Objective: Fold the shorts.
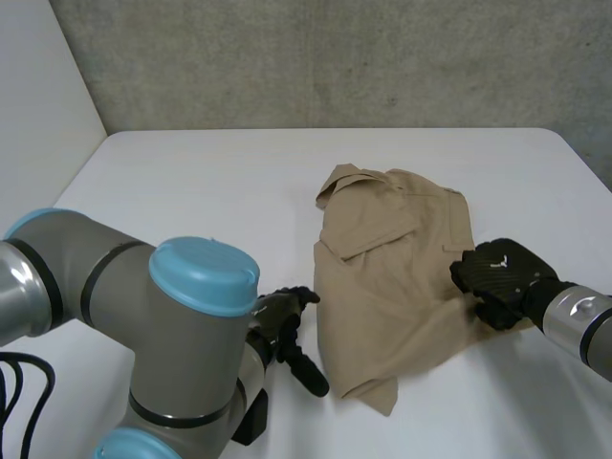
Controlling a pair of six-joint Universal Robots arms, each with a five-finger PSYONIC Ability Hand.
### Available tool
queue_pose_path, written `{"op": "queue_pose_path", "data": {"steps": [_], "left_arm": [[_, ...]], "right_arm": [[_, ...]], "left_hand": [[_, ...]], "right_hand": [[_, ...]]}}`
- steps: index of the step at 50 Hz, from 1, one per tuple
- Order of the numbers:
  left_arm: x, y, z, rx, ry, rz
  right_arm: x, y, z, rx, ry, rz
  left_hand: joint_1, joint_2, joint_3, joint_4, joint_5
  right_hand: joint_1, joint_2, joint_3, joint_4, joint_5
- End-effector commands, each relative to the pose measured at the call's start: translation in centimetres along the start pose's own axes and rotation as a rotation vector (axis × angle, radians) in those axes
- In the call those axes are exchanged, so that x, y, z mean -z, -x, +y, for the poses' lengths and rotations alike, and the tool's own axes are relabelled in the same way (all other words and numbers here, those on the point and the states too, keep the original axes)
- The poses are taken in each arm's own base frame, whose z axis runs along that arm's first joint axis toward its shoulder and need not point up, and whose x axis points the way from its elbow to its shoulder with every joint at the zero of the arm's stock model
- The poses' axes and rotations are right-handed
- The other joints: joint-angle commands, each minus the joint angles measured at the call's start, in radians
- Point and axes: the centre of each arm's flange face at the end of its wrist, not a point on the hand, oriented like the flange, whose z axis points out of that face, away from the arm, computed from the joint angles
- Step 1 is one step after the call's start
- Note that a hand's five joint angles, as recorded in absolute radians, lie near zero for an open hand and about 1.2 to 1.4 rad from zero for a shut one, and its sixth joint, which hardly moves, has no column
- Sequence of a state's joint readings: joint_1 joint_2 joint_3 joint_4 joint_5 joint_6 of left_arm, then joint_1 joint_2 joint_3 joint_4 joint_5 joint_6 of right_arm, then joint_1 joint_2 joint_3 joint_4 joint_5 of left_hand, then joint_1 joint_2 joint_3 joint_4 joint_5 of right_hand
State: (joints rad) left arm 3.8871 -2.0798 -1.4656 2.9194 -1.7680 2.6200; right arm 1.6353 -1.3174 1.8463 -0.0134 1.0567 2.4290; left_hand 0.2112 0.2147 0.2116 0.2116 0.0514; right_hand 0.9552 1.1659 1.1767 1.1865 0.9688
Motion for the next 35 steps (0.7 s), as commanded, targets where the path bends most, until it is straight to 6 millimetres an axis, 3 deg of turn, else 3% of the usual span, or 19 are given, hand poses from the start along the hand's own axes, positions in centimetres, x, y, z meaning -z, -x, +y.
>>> {"op": "queue_pose_path", "data": {"steps": [1, 5, 15, 31, 33, 35], "left_arm": [[0.2, 0.6, 1.1, 0.015, 0.031, -0.029], [0.4, 1.0, 1.8, 0.054, 0.056, -0.039], [0.6, 1.3, 2.6, 0.109, 0.086, -0.043], [-1.8, -1.1, 2.0, 0.281, 0.106, 0.068], [-2.1, -1.2, 2.4, 0.276, 0.11, 0.066], [-2.5, -1.2, 2.7, 0.275, 0.109, 0.056]], "right_arm": [[2.1, 0.5, -3.9, -0.072, -0.115, 0.034], [3.2, 1.0, -5.7, -0.071, -0.169, 0.051], [4.0, 2.6, -8.1, -0.039, -0.199, 0.099], [5.2, 3.9, -11.1, 0.005, -0.277, 0.121], [5.3, 4.0, -11.6, 0.01, -0.286, 0.132], [5.5, 4.1, -11.8, 0.014, -0.292, 0.136]], "left_hand": [[0.058, 0.055, 0.058, 0.058, 0.043], [0.061, 0.058, 0.061, 0.061, 0.046], [0.073, 0.069, 0.072, 0.072, 0.058], [0.131, 0.128, 0.131, 0.131, 0.117], [0.207, 0.204, 0.207, 0.207, 0.193], [0.447, 0.444, 0.447, 0.447, 0.433]], "right_hand": [[0.441, 0.23, 0.22, 0.21, 0.253], [0.441, 0.23, 0.22, 0.21, 0.253], [0.441, 0.23, 0.22, 0.21, 0.253], [0.441, 0.23, 0.22, 0.21, 0.253], [0.441, 0.23, 0.22, 0.21, 0.253], [0.441, 0.23, 0.22, 0.21, 0.253]]}}
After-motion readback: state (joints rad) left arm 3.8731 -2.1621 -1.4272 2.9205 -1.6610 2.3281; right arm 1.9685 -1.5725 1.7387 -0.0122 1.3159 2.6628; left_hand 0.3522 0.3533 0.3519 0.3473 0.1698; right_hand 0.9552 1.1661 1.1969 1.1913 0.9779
